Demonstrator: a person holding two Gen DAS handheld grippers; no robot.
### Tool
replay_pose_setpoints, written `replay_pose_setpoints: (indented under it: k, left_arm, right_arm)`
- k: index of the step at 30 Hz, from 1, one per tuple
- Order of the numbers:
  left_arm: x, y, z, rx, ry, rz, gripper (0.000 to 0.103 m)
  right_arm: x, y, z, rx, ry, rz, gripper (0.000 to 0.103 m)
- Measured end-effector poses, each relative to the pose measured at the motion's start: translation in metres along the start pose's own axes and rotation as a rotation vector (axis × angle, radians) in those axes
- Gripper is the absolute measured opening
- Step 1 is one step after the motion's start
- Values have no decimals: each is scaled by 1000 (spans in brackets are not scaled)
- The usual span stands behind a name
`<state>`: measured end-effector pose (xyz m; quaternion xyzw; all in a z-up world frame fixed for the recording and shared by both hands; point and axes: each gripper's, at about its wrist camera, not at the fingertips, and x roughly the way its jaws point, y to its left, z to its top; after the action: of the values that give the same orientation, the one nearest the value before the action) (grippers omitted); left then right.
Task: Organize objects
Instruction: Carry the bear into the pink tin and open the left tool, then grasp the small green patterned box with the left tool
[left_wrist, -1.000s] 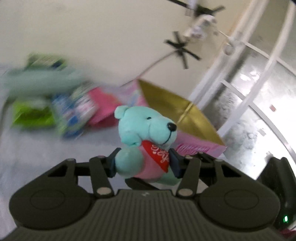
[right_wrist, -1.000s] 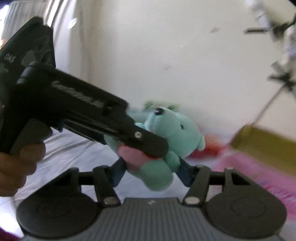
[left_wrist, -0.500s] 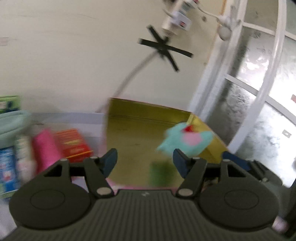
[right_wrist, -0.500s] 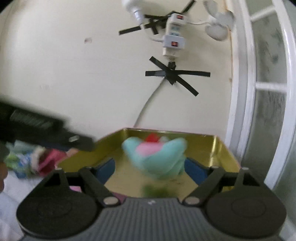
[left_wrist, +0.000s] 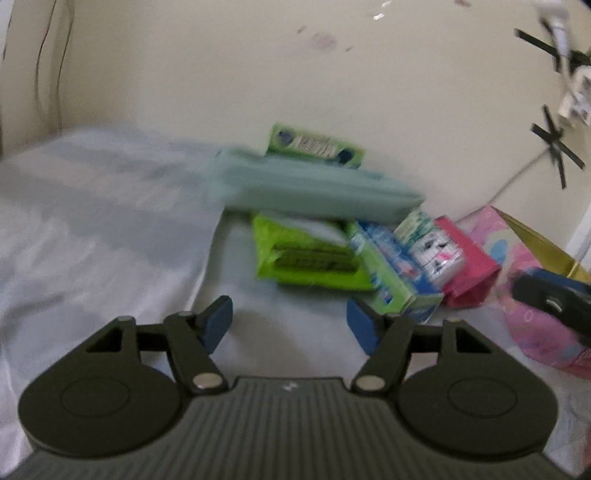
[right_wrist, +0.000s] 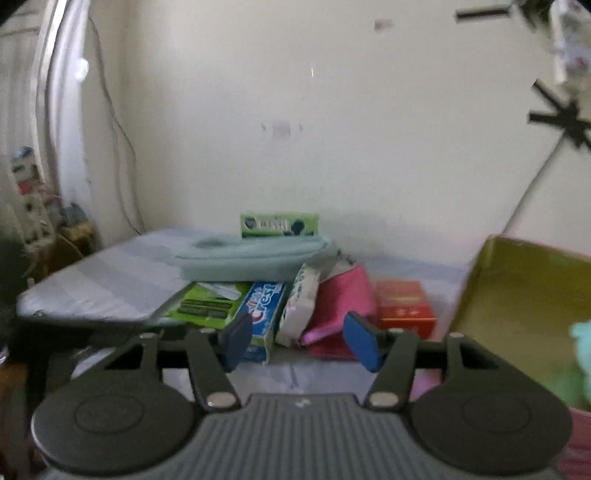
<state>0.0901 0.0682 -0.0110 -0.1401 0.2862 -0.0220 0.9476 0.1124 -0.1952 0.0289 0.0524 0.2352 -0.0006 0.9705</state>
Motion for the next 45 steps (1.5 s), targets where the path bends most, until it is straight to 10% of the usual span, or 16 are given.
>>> replay_pose_setpoints:
  k: [3,7,18,20,22,28,32,34,36,45]
  left_arm:
    - [-3,9,3,-24,-41,-52,70]
    - [-2,10,8,2,-43,-99,70]
    - [-2,3,2,11,34,-273,70]
    - [-3,-8,-1,17,86,-341,70]
    - [-9,-20,-4,15,116,-400,70]
    - [-18,-69,-17,61,257,-512,70]
    - [-10,-98,-32,97,377,-522,67]
    - [-6,-109,-40,126,373,-511,48]
    - [-6,-124,-38,170,366,-484,48]
    - [-14,-216,20,350,153,-586,47]
  right_arm:
    - [45,-1,8,56,50,-56,54]
    - [86,-9,13,126,137,-25,21]
    - [-50,-61,-66,462,200,236,28]
    - [-83,-63,-81,407,161,79,54]
    - [-112,-59,-87,278,105,-85,58]
    - [-132,-24,-86,11,32,-31,91]
    - [-96,-4,-82,-108,112,-38,88]
    - [-81,-9,-86,-79,171,-31,54]
    - [-84,-12,-80,-59,150,-19,53]
    - [-121,-54,-46,2,-191,-218,54]
